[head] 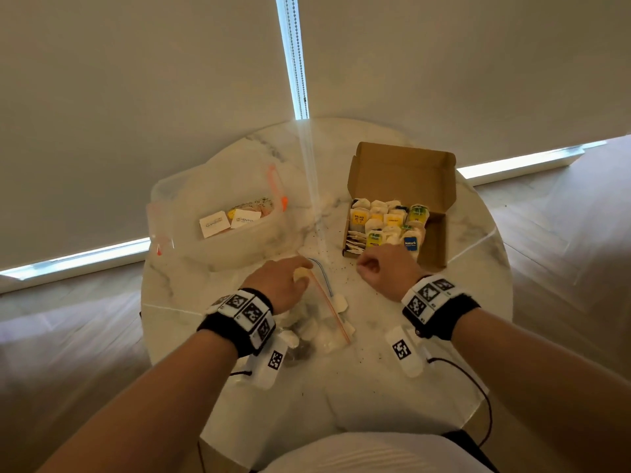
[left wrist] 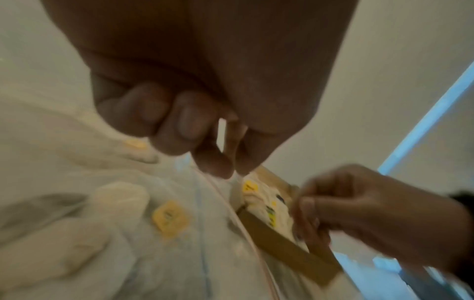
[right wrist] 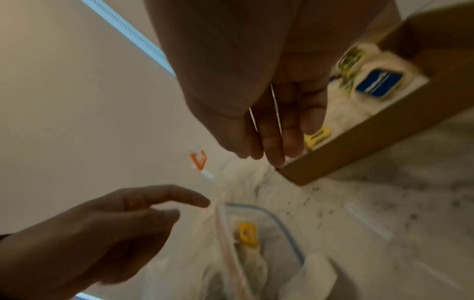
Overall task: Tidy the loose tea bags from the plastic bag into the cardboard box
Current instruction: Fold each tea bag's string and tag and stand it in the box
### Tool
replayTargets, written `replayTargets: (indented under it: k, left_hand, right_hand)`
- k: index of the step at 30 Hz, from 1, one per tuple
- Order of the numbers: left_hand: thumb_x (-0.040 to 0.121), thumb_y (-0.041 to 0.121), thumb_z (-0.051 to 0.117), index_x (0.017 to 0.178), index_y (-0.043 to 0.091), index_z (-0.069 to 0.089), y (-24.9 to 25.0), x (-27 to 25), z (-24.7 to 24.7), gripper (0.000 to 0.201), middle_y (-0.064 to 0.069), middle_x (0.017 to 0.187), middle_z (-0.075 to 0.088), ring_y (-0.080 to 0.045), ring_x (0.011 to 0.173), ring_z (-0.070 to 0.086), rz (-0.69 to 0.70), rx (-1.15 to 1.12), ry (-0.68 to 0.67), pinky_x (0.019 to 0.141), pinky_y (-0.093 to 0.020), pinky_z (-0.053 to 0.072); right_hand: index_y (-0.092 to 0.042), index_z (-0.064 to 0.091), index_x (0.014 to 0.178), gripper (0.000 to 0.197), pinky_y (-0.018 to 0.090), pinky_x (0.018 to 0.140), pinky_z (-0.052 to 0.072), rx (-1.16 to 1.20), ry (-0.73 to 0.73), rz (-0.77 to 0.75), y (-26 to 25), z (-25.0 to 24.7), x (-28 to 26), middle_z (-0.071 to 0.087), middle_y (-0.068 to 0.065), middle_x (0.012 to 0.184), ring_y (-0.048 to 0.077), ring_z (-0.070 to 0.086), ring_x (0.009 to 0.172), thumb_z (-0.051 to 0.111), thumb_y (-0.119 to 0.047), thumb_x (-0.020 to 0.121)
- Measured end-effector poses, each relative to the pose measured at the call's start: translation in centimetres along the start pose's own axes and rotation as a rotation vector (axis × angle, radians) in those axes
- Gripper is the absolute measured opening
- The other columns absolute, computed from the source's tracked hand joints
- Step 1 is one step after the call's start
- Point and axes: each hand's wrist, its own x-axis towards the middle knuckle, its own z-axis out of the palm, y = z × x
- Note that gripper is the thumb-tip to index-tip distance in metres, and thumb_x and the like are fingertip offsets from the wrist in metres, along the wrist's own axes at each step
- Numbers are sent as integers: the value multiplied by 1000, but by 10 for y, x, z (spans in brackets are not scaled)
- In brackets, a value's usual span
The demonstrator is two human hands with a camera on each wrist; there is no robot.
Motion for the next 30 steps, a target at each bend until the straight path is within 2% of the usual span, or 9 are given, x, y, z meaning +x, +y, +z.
replayTargets:
  k: [2, 5, 9, 11, 14, 18, 22, 26, 30]
  left_hand:
    - [96, 30, 55, 95, 31, 66, -20, -6, -6, 10, 7, 79, 66, -19, 77, 64, -107, -177, 218, 76, -32, 53]
    - [91, 32, 61, 74, 23, 59, -64, -23, -11, 19, 4, 72, 62, -22, 73, 60, -303, -187, 432, 67, -29, 42]
    - [83, 40, 73, 103, 12, 54, -110, -35, -2, 40, -13, 113, 58, -31, 101, 57, -541, -274, 509, 86, -40, 47]
    - [80, 41, 78, 130, 11, 45, -122, -34, 4, 67, -17, 134, 48, -35, 118, 53, -600, -369, 439, 98, -45, 45]
    - [83, 31, 79, 148, 26, 30, -125, -30, 8, 81, -12, 132, 53, -33, 112, 60, -557, -764, 296, 83, -48, 57]
    - [86, 15, 75, 114, 9, 65, -121, -28, 10, 30, -12, 94, 72, -23, 70, 65, -414, -747, 326, 60, -31, 54]
    - [88, 15, 73, 84, 15, 74, -118, -34, 8, 4, -2, 77, 75, -20, 67, 66, -281, -654, 483, 66, -30, 55]
    - [88, 18, 73, 81, 24, 73, -104, -54, 9, 10, 7, 77, 75, -3, 70, 68, -169, -583, 483, 70, -20, 52]
    - [85, 20, 76, 83, 25, 76, -102, -66, 6, 6, 8, 82, 75, -9, 81, 70, -145, -546, 519, 81, -27, 53]
  right_hand:
    - [-16, 74, 92, 16, 27, 74, 52, 20, -103, 21, -13, 12, -2, 68, -5, 84, 9, 61, 77, 66, -30, 91]
    - [-15, 75, 91, 30, 29, 75, 51, 24, -196, 63, -29, 31, 4, 71, -3, 87, 12, 64, 83, 64, -43, 90]
    - [-7, 68, 108, 46, 34, 86, 53, 173, -198, 203, -50, 52, 20, 71, 6, 103, 20, 66, 95, 68, -48, 85]
    - [-5, 70, 98, 35, 40, 85, 56, 305, -179, 269, -57, 60, 28, 73, 11, 93, 22, 69, 83, 72, -37, 85]
    - [-13, 68, 80, 11, 32, 64, 59, 468, -139, 320, -62, 61, 32, 72, 5, 73, 7, 61, 53, 69, -20, 89]
    - [-13, 66, 77, 14, 20, 48, 46, 573, -36, 368, -54, 45, 21, 69, 2, 67, 11, 60, 52, 65, -15, 92]
    - [-6, 68, 86, 10, 26, 54, 50, 645, 4, 378, -41, 28, 1, 70, 7, 70, 17, 62, 58, 63, -11, 93]
    - [-4, 68, 85, 9, 28, 55, 51, 709, 0, 341, -32, 17, -16, 70, 10, 70, 19, 63, 60, 65, -10, 92]
    - [0, 66, 92, 9, 28, 56, 51, 704, -118, 295, -32, 11, -30, 72, 14, 77, 21, 64, 63, 65, -9, 92]
